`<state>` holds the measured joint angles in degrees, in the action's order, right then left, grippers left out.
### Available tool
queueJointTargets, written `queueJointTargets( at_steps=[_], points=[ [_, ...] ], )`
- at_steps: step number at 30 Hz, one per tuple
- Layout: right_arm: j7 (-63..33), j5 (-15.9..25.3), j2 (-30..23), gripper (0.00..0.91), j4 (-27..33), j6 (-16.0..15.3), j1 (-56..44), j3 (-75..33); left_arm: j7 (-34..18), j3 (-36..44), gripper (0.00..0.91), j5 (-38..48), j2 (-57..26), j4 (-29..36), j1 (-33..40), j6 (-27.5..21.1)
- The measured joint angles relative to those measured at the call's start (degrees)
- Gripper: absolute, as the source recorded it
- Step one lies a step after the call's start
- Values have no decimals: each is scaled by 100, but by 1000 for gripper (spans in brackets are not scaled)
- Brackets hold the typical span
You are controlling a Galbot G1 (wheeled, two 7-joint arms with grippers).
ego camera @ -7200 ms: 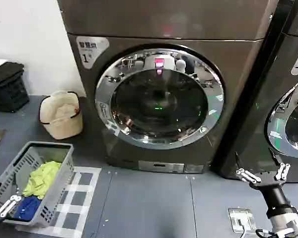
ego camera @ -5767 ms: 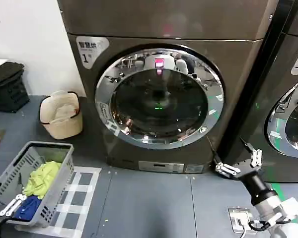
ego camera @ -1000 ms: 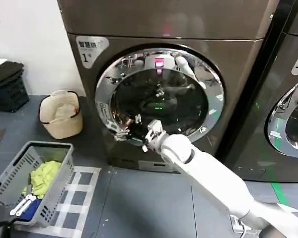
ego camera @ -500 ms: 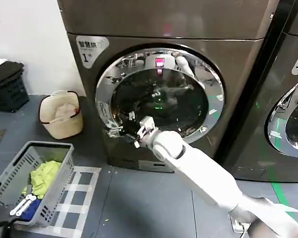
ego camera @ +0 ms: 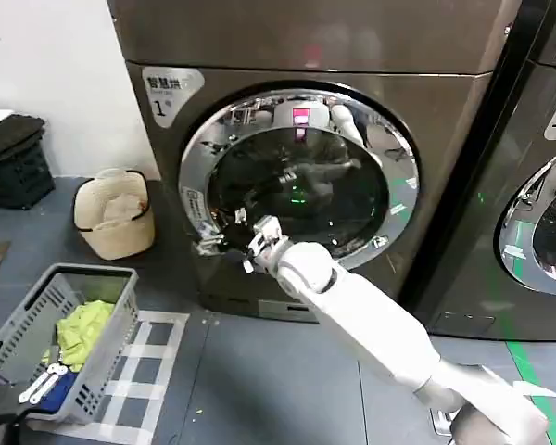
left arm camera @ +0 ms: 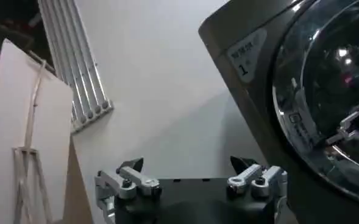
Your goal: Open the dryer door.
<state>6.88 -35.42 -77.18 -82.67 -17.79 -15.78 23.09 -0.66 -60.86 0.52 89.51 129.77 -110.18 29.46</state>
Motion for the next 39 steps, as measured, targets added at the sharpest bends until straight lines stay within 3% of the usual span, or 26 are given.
queueJointTargets(
  at_steps=[31, 39],
  points=[
    [630, -32, -87, 907, 135, 122, 292, 239, 4, 23, 907, 1, -5, -34, 22, 0],
    [876, -289, 65, 907, -91, 128, 297, 338, 6, 24, 907, 0, -5, -15, 7, 0]
  ],
)
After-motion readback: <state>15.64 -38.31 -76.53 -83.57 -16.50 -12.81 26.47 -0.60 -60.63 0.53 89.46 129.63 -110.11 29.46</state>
